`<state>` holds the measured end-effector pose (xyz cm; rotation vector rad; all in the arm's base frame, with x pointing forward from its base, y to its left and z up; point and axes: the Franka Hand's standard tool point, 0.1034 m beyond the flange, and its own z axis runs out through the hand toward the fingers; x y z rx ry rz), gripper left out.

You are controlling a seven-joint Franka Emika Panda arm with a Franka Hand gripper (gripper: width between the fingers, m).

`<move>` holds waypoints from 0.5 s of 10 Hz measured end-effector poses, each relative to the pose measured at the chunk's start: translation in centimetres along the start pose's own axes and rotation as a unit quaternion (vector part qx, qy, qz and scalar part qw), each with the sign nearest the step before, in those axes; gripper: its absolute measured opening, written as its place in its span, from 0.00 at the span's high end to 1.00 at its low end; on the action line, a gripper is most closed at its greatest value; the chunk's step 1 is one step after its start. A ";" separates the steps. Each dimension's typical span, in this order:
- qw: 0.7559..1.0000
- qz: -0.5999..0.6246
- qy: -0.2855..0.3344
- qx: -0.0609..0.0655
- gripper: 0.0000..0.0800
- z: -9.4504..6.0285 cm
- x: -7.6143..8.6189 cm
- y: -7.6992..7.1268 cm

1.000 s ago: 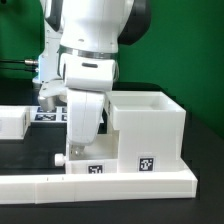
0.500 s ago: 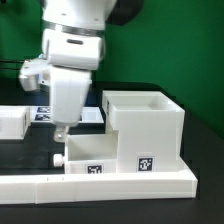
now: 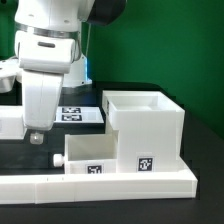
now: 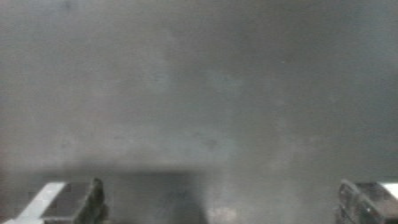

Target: Assemble drawer

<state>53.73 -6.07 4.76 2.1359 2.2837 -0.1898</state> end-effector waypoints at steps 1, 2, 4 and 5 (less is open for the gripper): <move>1.000 -0.005 0.021 0.001 0.19 0.7 -0.9 0.2; 0.999 -0.007 0.032 -0.004 0.19 0.9 -1.6 0.9; 0.997 -0.007 0.074 -0.003 0.19 1.1 -2.7 1.1; 0.996 -0.004 0.094 -0.001 0.19 1.4 -2.9 1.2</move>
Offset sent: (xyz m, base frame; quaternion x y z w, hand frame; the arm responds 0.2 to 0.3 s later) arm 0.0159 0.0179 -0.0020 -0.0162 0.2153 0.0043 0.9764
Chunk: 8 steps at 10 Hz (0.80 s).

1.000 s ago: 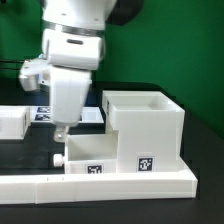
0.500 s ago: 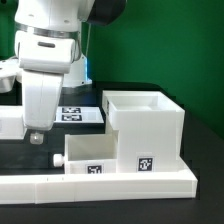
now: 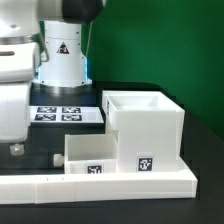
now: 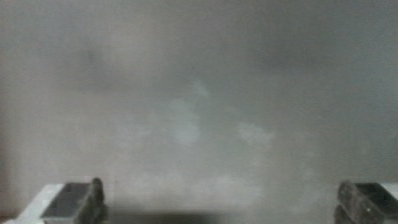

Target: Assemble drawer

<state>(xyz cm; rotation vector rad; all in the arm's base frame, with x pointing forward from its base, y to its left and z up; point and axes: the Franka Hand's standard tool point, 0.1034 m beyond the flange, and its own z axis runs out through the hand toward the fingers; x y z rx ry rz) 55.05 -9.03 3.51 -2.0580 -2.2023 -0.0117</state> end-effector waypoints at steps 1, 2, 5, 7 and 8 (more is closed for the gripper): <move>1.000 0.008 0.008 0.004 0.19 0.3 0.2 0.0; 1.000 0.013 0.006 0.008 0.19 0.8 1.0 -0.1; 0.999 0.029 0.011 0.015 0.19 1.7 2.9 -0.6; 0.999 0.038 0.014 0.016 0.19 1.8 4.5 -0.3; 0.999 0.033 0.016 0.015 0.19 1.8 5.2 0.0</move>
Offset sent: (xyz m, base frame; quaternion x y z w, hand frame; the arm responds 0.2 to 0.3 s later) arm -0.0117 0.0237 -0.0083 -0.0068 0.0032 0.0149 0.9999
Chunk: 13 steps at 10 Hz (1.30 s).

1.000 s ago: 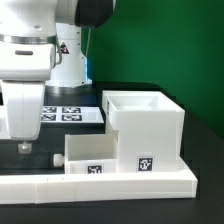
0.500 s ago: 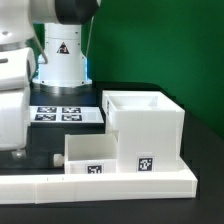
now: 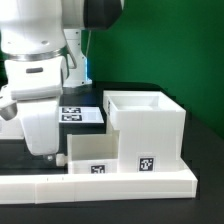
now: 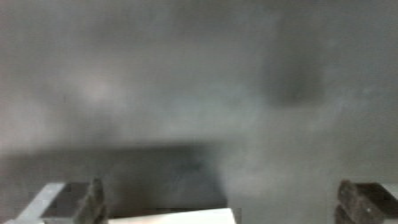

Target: Assemble drawer

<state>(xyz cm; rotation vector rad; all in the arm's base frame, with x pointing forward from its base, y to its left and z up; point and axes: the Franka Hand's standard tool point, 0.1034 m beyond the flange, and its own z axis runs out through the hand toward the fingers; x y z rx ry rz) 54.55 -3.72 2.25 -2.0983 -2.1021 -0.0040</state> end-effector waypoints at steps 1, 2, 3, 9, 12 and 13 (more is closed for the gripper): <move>1.000 0.000 0.000 -0.001 0.19 -0.1 0.1 0.2; 1.000 0.001 0.000 -0.001 0.19 0.0 -0.1 0.1; 1.000 0.001 0.000 -0.001 0.19 0.0 -0.1 0.1; 0.999 -0.035 -0.006 -0.015 0.19 0.3 2.5 0.6; 0.999 -0.046 -0.009 -0.012 0.19 0.5 2.4 0.5; 0.999 -0.046 -0.009 -0.012 0.19 0.5 2.4 0.5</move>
Offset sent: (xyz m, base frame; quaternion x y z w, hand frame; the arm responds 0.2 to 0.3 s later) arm 0.0000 0.0000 0.0000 0.0000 0.0000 0.0000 1.0000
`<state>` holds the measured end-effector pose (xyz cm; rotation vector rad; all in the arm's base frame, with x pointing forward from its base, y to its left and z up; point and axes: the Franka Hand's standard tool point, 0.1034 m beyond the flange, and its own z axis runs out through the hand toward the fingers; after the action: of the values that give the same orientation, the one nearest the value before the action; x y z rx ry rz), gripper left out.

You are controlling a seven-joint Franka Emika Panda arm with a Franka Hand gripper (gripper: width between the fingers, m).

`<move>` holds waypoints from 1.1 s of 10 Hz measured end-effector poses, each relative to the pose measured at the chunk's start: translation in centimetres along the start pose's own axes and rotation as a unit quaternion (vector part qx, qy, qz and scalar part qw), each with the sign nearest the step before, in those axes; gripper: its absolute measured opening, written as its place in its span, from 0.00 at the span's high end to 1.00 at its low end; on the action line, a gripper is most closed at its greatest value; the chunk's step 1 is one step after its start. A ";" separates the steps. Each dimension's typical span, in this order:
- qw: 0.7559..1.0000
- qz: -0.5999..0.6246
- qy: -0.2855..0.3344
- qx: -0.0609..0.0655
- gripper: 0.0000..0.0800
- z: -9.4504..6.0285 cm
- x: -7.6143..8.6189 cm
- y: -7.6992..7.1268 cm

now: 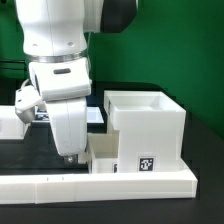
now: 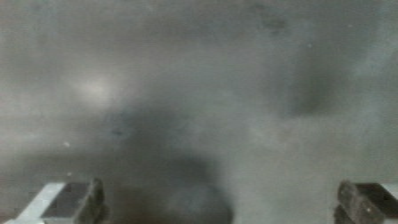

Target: Assemble drawer

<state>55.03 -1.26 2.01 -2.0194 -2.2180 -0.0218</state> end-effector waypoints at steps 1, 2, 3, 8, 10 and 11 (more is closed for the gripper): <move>1.000 0.000 0.000 0.000 0.19 0.0 0.0 0.0; 1.000 -0.005 -0.001 -0.002 0.19 0.0 0.4 0.1; 1.000 -0.009 -0.002 -0.001 0.19 0.0 0.9 0.2; 1.000 0.019 -0.001 0.001 0.19 0.1 3.1 0.4; 1.000 0.024 -0.006 -0.003 0.19 0.2 3.0 0.5; 1.000 0.025 -0.006 -0.002 0.19 0.2 2.3 0.2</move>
Offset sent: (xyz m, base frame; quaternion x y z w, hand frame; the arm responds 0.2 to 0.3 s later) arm 0.0012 0.0297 0.0048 0.0009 -0.0029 0.0042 1.0000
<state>55.01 1.06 2.03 -2.0816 -2.1759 -0.0075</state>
